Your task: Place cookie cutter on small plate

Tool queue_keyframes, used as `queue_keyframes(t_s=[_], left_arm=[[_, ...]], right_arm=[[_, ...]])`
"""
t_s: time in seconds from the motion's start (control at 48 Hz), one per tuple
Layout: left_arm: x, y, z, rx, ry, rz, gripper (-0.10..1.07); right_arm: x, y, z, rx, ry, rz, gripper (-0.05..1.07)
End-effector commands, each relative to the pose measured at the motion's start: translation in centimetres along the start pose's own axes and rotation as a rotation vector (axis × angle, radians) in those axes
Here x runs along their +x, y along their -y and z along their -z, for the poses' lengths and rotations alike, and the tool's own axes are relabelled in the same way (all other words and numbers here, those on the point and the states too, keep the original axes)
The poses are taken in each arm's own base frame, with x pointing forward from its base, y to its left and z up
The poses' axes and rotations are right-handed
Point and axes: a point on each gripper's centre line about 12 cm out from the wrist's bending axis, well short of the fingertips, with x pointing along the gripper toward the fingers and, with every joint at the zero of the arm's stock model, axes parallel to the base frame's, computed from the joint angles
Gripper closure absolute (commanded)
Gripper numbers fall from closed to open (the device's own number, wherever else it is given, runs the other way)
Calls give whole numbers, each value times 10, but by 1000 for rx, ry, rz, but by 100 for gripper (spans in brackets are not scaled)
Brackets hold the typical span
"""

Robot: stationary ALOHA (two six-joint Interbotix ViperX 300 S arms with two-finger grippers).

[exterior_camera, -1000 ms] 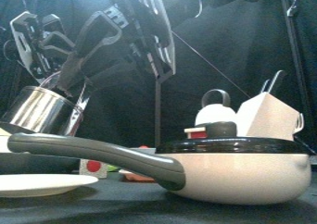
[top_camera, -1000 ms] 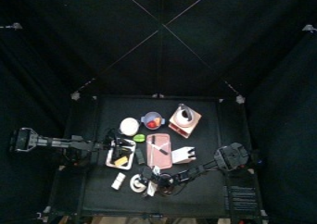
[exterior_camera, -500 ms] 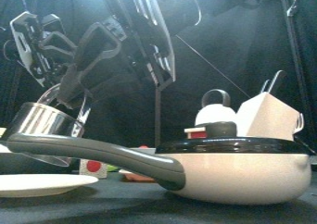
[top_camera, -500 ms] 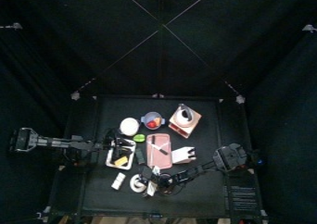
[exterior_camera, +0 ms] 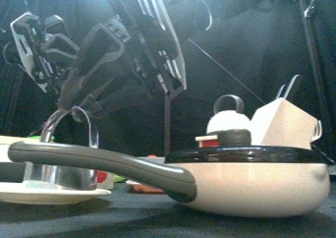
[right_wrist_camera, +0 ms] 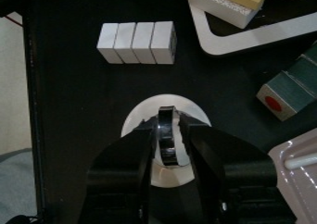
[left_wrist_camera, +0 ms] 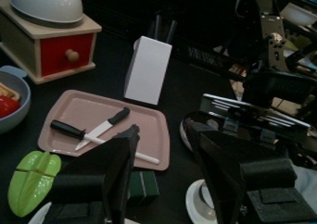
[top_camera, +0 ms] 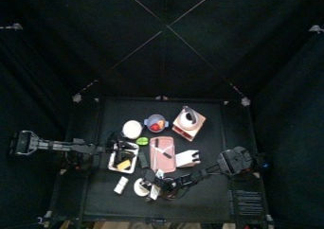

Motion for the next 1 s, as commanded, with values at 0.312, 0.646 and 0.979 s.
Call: queue_keyframes(t_s=[0.312,0.646,0.979], left_arm=[[1,1,-5,1,17,4,14],[1,1,-5,1,15,2,14],[1,0,-4,0,4,-3,14]], right_arm=[[-9,-17,-24,9,45,-88,34],[-15,-18,-27,10,51,-93,34],[-20,-14,-33,20,61,-94,34]])
